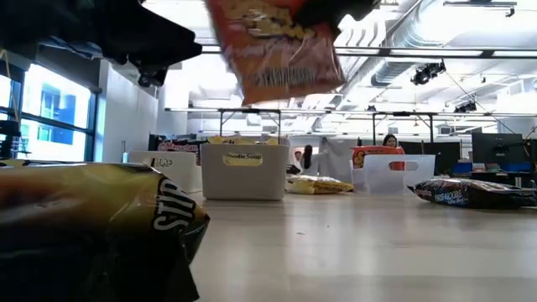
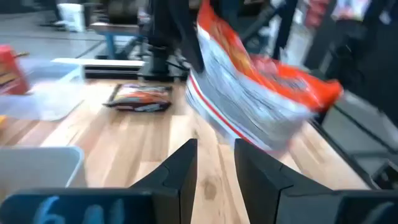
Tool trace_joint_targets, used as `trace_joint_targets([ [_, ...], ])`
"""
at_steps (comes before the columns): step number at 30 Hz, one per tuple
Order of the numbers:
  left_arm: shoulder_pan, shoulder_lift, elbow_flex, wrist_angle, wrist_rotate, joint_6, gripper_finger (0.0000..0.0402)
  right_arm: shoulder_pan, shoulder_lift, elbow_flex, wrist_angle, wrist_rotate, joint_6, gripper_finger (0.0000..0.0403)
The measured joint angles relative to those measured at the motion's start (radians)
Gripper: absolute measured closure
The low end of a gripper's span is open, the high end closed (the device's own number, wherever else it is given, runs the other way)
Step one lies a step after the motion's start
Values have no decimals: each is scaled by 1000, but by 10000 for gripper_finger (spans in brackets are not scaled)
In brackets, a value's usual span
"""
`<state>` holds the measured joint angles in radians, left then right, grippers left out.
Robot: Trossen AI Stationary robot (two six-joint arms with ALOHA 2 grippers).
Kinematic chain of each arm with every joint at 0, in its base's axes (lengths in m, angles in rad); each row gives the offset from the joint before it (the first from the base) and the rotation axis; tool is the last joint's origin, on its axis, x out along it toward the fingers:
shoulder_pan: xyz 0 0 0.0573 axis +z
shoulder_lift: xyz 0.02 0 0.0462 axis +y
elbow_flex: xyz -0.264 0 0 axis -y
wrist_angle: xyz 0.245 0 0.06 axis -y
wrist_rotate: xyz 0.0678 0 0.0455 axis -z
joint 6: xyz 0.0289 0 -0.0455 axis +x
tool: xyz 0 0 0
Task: Sort Maruchan noodles
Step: Put the bottom left orange noodle pack into the transparent bin
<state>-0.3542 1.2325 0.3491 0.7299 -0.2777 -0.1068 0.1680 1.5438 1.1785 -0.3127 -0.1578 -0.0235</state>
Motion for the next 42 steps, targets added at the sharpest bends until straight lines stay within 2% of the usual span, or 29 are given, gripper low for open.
trace_joint_targets([
  [3,0,6,-8,25,-77,-78,302,2,-87,0,-59,154,14,303],
  [7,-1,15,-8,67,-96,-69,289,29,-171,0,-65,332,68,303],
  [12,-1,15,11,142,-151,-60,236,80,-199,0,-32,479,103,303],
  [18,0,15,89,152,-137,4,165,104,-197,0,28,532,120,303],
  [22,0,15,124,144,-120,28,146,107,-197,0,63,543,115,303],
  [37,48,104,236,136,-118,115,149,108,-197,0,122,514,113,302],
  [42,47,105,242,135,-117,127,176,108,-196,0,121,514,124,302],
])
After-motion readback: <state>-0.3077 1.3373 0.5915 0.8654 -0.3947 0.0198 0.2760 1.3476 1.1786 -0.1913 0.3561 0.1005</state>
